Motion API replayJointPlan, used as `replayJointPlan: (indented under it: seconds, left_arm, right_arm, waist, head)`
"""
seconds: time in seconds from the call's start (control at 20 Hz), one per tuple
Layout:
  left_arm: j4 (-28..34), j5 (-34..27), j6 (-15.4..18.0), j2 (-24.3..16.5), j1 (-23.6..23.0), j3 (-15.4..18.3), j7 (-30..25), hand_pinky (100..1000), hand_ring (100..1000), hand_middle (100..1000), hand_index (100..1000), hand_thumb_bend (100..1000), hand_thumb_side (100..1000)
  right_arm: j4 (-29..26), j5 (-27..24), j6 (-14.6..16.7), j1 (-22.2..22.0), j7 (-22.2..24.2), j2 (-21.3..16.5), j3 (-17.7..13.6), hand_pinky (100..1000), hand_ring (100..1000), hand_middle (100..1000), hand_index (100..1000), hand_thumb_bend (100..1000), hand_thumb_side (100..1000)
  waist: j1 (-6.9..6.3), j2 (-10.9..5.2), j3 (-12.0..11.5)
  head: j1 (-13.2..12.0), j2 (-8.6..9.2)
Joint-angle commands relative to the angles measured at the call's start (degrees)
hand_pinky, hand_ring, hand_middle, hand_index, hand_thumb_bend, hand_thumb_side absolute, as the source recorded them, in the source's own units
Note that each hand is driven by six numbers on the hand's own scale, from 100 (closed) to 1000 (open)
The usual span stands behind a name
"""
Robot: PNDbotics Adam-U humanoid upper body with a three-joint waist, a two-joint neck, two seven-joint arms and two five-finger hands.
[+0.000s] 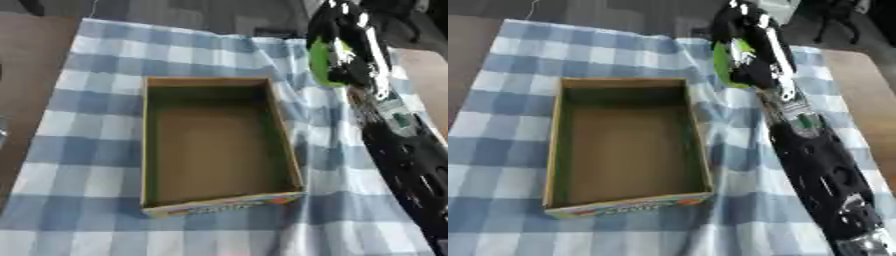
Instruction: Pick up objects on the table and place them in the box.
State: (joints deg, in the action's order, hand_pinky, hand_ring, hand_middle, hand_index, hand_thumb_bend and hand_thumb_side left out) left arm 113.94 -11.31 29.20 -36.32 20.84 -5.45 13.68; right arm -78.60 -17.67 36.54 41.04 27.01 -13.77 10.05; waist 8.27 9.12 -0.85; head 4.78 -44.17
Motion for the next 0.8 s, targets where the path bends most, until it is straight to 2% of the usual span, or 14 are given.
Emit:
replayJointPlan:
  seconds: [0.05, 0.1, 0.4, 0.7, 0.75, 0.8]
  left_arm:
    - [0.66, -0.57, 0.47, -0.29, 0.85, 0.04, -0.09, 399, 755, 823, 887, 352, 944]
    - [0.66, -0.62, 0.57, -0.27, 0.92, 0.03, -0.11, 398, 755, 823, 887, 350, 942]
    - [0.66, -0.83, 1.25, -0.16, 1.54, -0.08, -0.20, 413, 755, 821, 885, 348, 942]
    - [0.66, -1.06, 2.01, -0.17, 2.35, -0.38, -0.48, 427, 756, 821, 881, 347, 943]
    - [0.66, -1.11, 2.00, -0.17, 2.44, -0.37, -0.49, 435, 756, 820, 881, 347, 943]
    - [0.66, -1.19, 1.99, -0.17, 2.52, -0.36, -0.48, 435, 756, 820, 881, 347, 943]
  right_arm:
    - [-1.84, 4.49, 3.89, 2.03, 3.89, 1.97, 1.28, 100, 365, 467, 501, 100, 231]
    - [-1.59, 5.30, 4.05, 2.21, 4.06, 2.74, 1.67, 100, 365, 467, 500, 100, 266]
    - [1.70, 8.59, 3.88, 2.92, 5.89, 8.34, 3.44, 100, 369, 484, 538, 100, 261]
    - [5.32, 10.49, 4.03, 2.89, 8.08, 12.32, 4.15, 100, 374, 500, 580, 100, 260]
    - [6.00, 10.68, 4.23, 2.91, 8.42, 12.68, 4.19, 100, 464, 571, 674, 100, 353]
    - [6.67, 10.69, 4.66, 2.91, 9.28, 12.94, 4.42, 100, 444, 552, 653, 100, 335]
  waist:
    - [-0.60, -0.87, -0.16]
    - [-0.60, -0.86, -0.20]
    - [-0.58, -0.69, -0.63]
    - [-0.54, -0.52, -1.00]
    - [-0.54, -0.54, -1.05]
    - [-0.53, -0.57, -1.10]
  head:
    - [1.23, 0.05]
    - [1.28, 0.05]
    - [1.47, 0.05]
    - [1.13, 0.05]
    - [1.15, 0.05]
    - [1.18, 0.05]
